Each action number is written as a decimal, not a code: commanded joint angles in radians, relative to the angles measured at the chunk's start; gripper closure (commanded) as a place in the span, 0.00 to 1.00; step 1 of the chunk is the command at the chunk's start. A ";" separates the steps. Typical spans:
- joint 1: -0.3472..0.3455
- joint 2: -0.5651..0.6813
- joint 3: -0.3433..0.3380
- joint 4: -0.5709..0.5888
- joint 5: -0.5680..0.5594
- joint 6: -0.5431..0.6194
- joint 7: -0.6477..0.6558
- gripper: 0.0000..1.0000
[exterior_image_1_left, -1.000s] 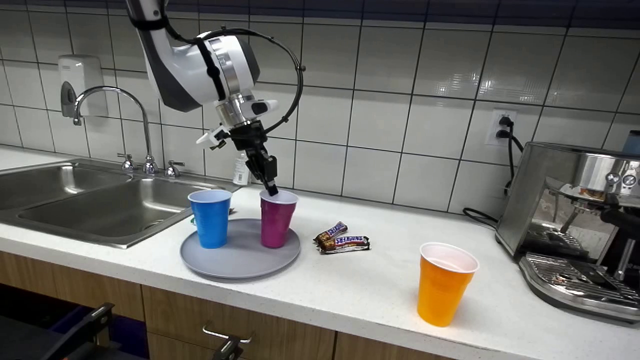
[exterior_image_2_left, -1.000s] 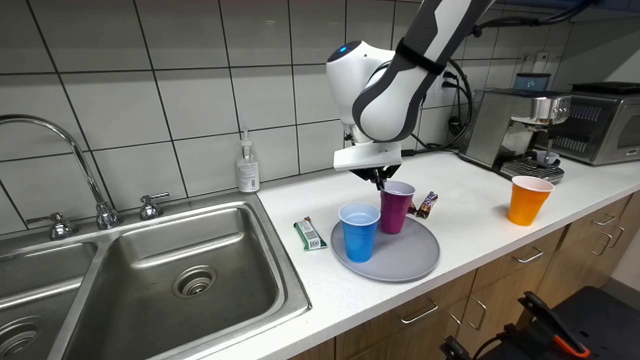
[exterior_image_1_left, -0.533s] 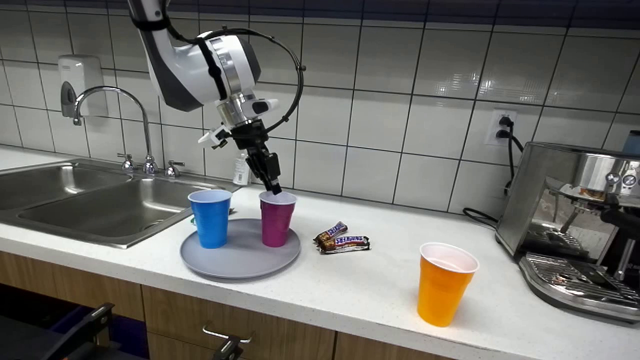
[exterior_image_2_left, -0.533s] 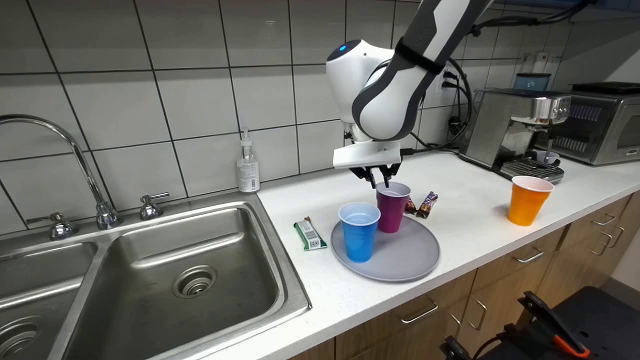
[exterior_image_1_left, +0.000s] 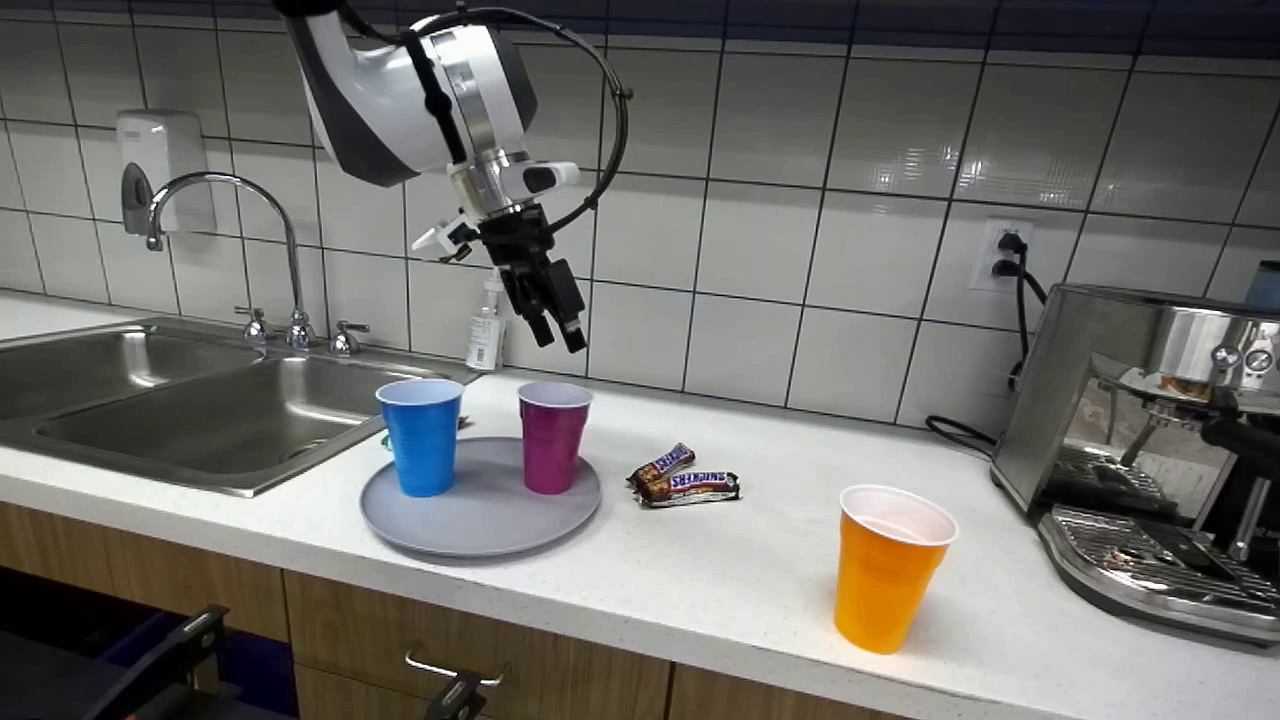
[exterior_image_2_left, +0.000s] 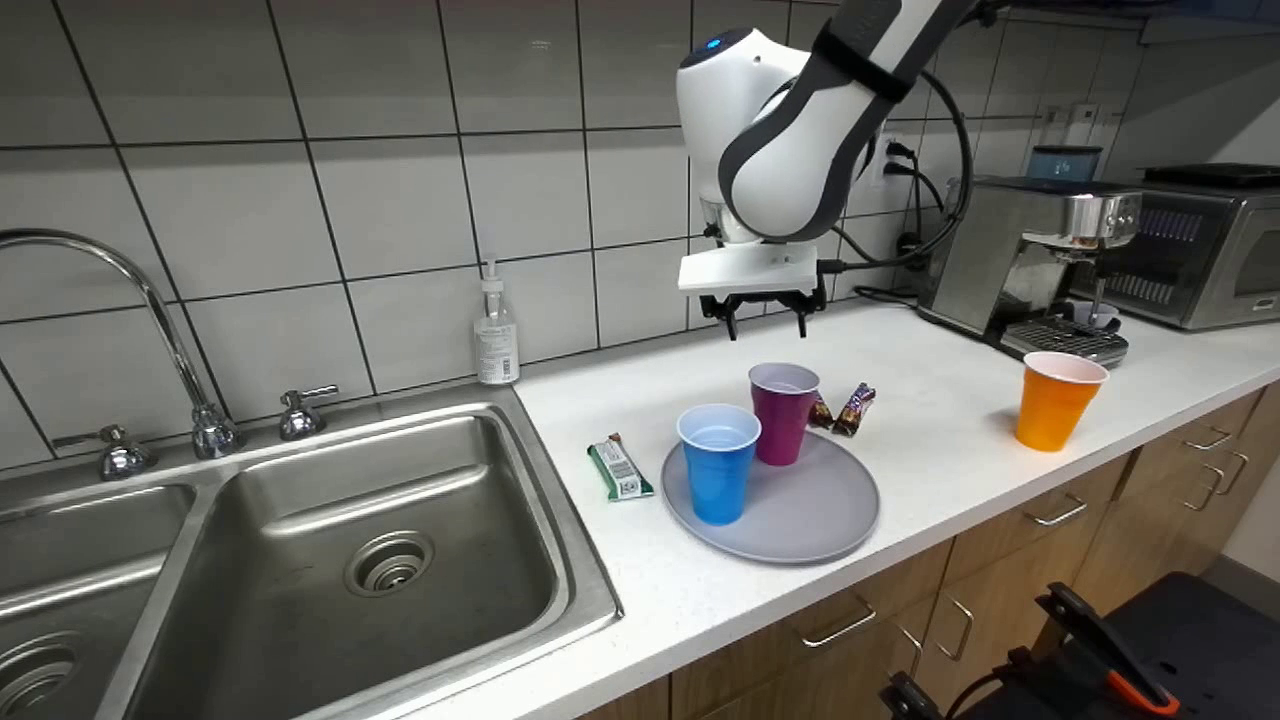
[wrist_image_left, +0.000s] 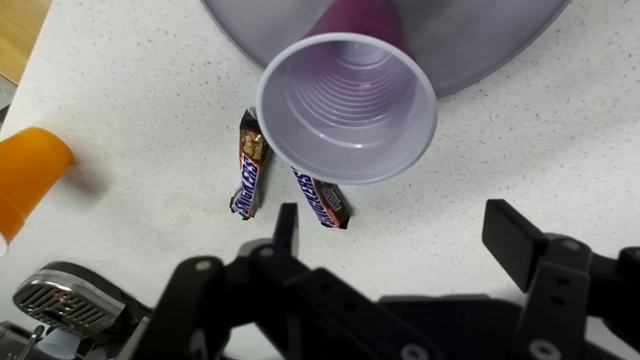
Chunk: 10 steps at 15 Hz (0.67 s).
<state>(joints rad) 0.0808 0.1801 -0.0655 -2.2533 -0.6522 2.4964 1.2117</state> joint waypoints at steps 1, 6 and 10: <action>-0.038 -0.086 0.000 -0.071 0.062 0.033 -0.143 0.00; -0.083 -0.148 -0.017 -0.126 0.118 0.045 -0.374 0.00; -0.119 -0.189 -0.041 -0.160 0.116 0.038 -0.472 0.00</action>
<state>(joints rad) -0.0075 0.0529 -0.0953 -2.3614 -0.5559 2.5221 0.8302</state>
